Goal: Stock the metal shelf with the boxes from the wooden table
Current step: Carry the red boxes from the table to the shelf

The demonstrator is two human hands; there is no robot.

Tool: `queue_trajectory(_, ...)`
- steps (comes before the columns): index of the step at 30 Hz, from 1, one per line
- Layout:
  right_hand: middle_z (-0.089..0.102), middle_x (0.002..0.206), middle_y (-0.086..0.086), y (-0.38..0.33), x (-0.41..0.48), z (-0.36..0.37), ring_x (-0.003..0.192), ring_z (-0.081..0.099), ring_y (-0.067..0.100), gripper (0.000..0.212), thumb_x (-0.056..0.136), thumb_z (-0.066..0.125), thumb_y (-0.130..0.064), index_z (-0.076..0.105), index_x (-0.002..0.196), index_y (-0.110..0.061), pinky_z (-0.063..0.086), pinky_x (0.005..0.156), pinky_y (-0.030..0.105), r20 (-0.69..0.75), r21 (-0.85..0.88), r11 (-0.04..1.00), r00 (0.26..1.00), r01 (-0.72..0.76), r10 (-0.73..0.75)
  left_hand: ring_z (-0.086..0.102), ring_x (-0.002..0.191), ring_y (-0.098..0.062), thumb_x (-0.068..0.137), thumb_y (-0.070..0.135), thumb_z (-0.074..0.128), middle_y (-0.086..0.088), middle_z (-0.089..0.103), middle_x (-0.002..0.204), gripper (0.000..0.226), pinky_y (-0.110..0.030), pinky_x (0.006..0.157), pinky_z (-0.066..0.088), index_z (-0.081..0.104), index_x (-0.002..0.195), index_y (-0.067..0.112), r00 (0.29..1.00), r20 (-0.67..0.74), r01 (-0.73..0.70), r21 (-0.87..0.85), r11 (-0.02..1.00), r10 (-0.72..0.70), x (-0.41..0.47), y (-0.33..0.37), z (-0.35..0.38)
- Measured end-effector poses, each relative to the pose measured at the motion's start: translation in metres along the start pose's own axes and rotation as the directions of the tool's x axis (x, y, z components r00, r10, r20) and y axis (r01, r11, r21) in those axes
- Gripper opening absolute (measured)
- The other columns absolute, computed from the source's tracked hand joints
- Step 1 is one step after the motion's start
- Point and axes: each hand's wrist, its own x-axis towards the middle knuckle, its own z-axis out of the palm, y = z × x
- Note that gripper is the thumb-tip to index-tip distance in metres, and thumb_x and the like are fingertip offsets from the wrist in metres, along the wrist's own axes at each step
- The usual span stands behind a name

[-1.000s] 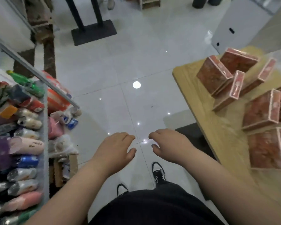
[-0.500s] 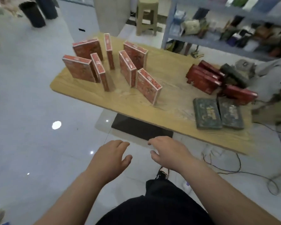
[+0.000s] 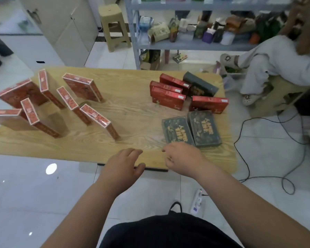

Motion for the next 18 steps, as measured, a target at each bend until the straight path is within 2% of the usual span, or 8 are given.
queue_trajectory(2,0.061,0.127,-0.001,0.022,0.003,-0.008,0.113,0.058,0.021,0.039,0.098,0.045,-0.033,0.055,0.135,-0.025,0.054,0.082,0.038,-0.005,0.026,0.999,1.0,-0.025,0.025,0.051,0.126,-0.02,0.097,0.046,0.05,0.004,0.056,0.139,0.051,-0.034,0.101,0.042,0.051,0.142,0.022,1.0,0.011,-0.016,0.015,1.0,0.016,0.02,0.012,-0.002)
queue_trajectory(6,0.062,0.119,-0.002,0.059,0.014,-0.018,0.11,0.059,0.02,0.03,0.099,0.046,-0.033,0.059,0.124,-0.022,0.054,0.079,0.038,-0.001,0.073,0.993,0.995,-0.098,0.098,0.058,0.117,-0.022,0.09,0.058,0.032,0.002,0.06,0.133,0.065,-0.035,0.093,0.048,0.055,0.139,0.021,0.998,0.038,-0.048,0.034,0.998,0.046,0.058,0.021,-0.009)
queue_trajectory(9,0.06,0.124,-0.003,0.08,0.028,-0.017,0.11,0.057,0.019,0.033,0.1,0.046,-0.034,0.057,0.129,-0.024,0.051,0.072,0.034,0.01,0.102,0.98,0.985,-0.17,0.17,0.053,0.124,-0.022,0.097,0.047,0.049,0.001,0.055,0.139,0.053,-0.036,0.096,0.047,0.049,0.143,0.022,0.996,0.063,-0.066,0.034,0.997,0.063,0.098,0.014,-0.012)
queue_trajectory(13,0.061,0.122,-0.003,0.105,0.049,-0.019,0.109,0.058,0.019,0.031,0.099,0.048,-0.035,0.057,0.127,-0.023,0.055,0.079,0.036,0.004,0.122,0.954,0.961,-0.276,0.277,0.046,0.131,-0.023,0.099,0.043,0.049,-0.001,0.05,0.144,0.052,-0.037,0.101,0.042,0.043,0.147,0.021,0.99,0.065,-0.129,0.033,0.991,0.127,0.161,0.006,-0.017)
queue_trajectory(16,0.059,0.122,-0.004,0.121,0.06,-0.026,0.115,0.056,0.02,0.031,0.097,0.051,-0.035,0.057,0.125,-0.024,0.054,0.086,0.038,-0.026,0.133,0.918,0.924,-0.375,0.381,0.046,0.131,-0.027,0.099,0.04,0.051,-0.005,0.048,0.145,0.054,-0.039,0.102,0.04,0.042,0.147,0.019,0.985,0.081,-0.151,0.011,0.988,0.15,0.21,0.001,-0.021)
queue_trajectory(18,0.058,0.128,-0.003,0.132,0.067,-0.032,0.119,0.055,0.02,0.036,0.096,0.052,-0.033,0.055,0.13,-0.023,0.053,0.092,0.038,-0.051,0.145,0.887,0.892,-0.439,0.45,0.047,0.129,-0.031,0.096,0.037,0.054,-0.009,0.05,0.142,0.055,-0.043,0.103,0.041,0.044,0.146,0.016,0.982,0.068,-0.176,-0.007,0.984,0.176,0.241,-0.004,-0.022)
